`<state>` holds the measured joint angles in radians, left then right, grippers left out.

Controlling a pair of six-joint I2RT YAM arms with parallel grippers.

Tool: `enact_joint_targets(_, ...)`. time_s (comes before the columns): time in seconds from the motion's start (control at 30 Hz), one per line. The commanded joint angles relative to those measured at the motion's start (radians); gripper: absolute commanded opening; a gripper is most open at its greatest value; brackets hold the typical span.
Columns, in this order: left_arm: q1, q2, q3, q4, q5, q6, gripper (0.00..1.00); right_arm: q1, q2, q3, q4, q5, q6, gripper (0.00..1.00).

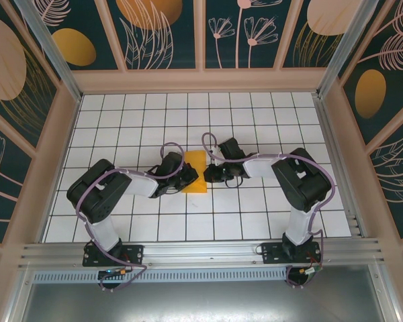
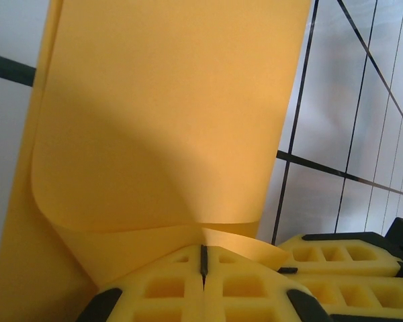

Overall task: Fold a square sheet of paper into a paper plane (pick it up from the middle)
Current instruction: Fold the triangle a second time at the center of the table.

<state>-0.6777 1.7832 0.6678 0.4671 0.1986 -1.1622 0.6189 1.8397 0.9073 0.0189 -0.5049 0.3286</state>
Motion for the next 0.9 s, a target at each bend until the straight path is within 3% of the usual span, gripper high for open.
enact_joint_targets(0.0,0.001,0.038,-0.017,-0.039,-0.008,-0.015,0.0,-0.017,-0.044,0.001,-0.018,0.04,0.032,0.15)
enact_joint_targets(0.17,0.002,0.032,-0.015,-0.043,-0.007,-0.006,0.0,-0.042,-0.195,-0.047,-0.002,0.064,0.1,0.25)
enact_joint_targets(0.23,0.002,0.032,-0.014,-0.038,-0.002,-0.006,0.0,-0.038,-0.219,-0.08,0.051,0.004,0.147,0.25)
enact_joint_targets(0.33,0.002,0.028,-0.016,-0.036,0.001,-0.004,0.0,0.005,-0.22,-0.117,0.137,-0.071,0.218,0.19)
enact_joint_targets(0.53,0.002,0.025,-0.013,-0.041,0.002,0.001,0.0,0.071,-0.164,-0.117,0.173,-0.06,0.269,0.05)
enact_joint_targets(0.87,0.004,0.026,-0.01,-0.038,0.007,0.003,0.0,0.091,-0.093,-0.105,0.15,-0.075,0.27,0.03)
